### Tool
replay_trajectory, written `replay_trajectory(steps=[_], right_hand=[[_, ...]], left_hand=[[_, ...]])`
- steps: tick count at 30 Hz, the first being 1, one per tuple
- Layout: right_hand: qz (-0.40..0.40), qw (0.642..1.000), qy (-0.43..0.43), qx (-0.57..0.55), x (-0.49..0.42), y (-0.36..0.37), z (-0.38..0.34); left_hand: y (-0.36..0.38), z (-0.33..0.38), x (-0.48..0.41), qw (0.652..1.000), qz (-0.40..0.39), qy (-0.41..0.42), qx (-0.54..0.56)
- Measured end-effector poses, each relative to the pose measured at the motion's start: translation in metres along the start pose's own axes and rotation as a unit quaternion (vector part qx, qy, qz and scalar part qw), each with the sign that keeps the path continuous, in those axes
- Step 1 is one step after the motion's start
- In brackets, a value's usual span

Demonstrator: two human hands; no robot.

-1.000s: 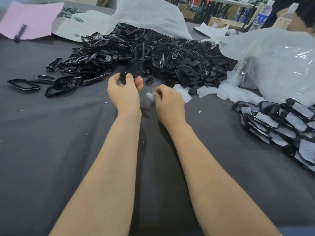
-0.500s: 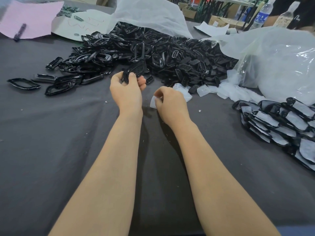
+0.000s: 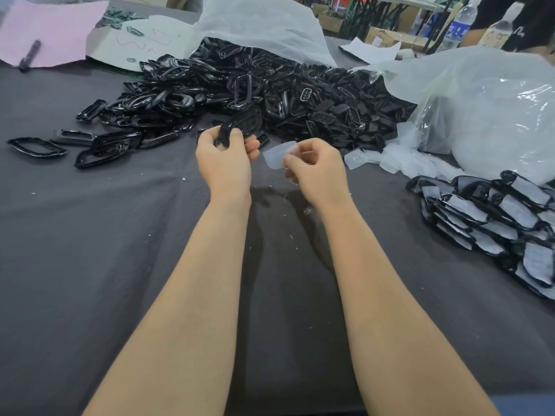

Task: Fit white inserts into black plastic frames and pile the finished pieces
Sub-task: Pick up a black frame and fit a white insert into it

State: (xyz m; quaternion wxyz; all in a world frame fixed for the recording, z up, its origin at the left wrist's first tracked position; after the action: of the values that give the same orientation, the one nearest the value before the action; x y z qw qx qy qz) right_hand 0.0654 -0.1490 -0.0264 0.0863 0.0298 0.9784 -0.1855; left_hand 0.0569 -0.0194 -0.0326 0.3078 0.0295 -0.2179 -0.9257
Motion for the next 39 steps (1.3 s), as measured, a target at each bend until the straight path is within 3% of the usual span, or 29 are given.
replay_trajectory(steps=[3, 11, 18, 19, 21, 22, 23, 25, 27, 28, 32, 36, 39], right_hand=[[-0.003, 0.992, 0.037, -0.118, 0.0, -0.003, 0.0], [0.042, 0.979, 0.066, -0.191, -0.004, -0.007, 0.005], [0.072, 0.946, 0.072, -0.308, -0.004, -0.011, 0.003], [0.098, 0.959, 0.053, -0.26, -0.004, -0.013, 0.002], [0.155, 0.986, -0.03, -0.055, -0.001, -0.017, -0.003], [0.164, 0.982, -0.08, 0.05, 0.001, -0.016, -0.006], [0.142, 0.975, -0.114, 0.129, 0.003, -0.012, -0.009], [0.012, 0.969, -0.115, 0.22, 0.004, 0.001, -0.01], [-0.134, 0.958, -0.071, 0.244, 0.006, 0.015, -0.006], [-0.153, 0.958, -0.066, 0.235, 0.007, 0.018, -0.006], [0.019, 0.973, -0.044, 0.224, -0.001, -0.007, -0.005], [-0.024, 0.946, 0.041, 0.319, 0.0, -0.005, 0.006], [-0.049, 0.929, 0.037, 0.365, 0.004, 0.01, 0.003]], left_hand=[[0.0, -0.001, 0.0, 1.0, 0.001, -0.002, -0.004], [0.002, 0.001, 0.003, 1.0, -0.016, -0.01, -0.007], [0.004, 0.0, 0.005, 0.999, -0.039, -0.011, -0.021], [0.004, 0.0, 0.005, 0.999, -0.041, -0.011, -0.023], [0.004, 0.001, 0.005, 0.999, -0.044, -0.007, -0.022], [0.004, 0.001, 0.005, 0.999, -0.042, -0.002, -0.021], [0.004, 0.002, 0.005, 0.999, -0.039, 0.004, -0.02], [0.002, 0.003, 0.004, 0.999, -0.025, 0.017, -0.016], [0.0, 0.004, 0.002, 1.0, -0.007, 0.027, -0.012], [-0.001, 0.004, 0.001, 0.999, 0.001, 0.031, -0.009], [-0.001, 0.004, 0.0, 0.999, 0.008, 0.038, 0.001], [0.0, 0.002, 0.001, 0.999, -0.003, 0.035, 0.0], [0.001, 0.003, 0.003, 0.999, -0.014, 0.036, -0.008]])
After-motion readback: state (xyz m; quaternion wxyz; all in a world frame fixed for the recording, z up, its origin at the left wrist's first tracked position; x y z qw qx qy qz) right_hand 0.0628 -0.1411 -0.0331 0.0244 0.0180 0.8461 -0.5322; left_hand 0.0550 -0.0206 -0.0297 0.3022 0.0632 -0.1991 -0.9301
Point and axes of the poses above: each hand's wrist, its own x-axis away from the middle knuckle, its own y-axis out of the palm, z = x × y, the point moved 3 cm from there along -x, towards the middle knuckle, and after that the axes turned 1 degree about -z, right-handed, at the moved point
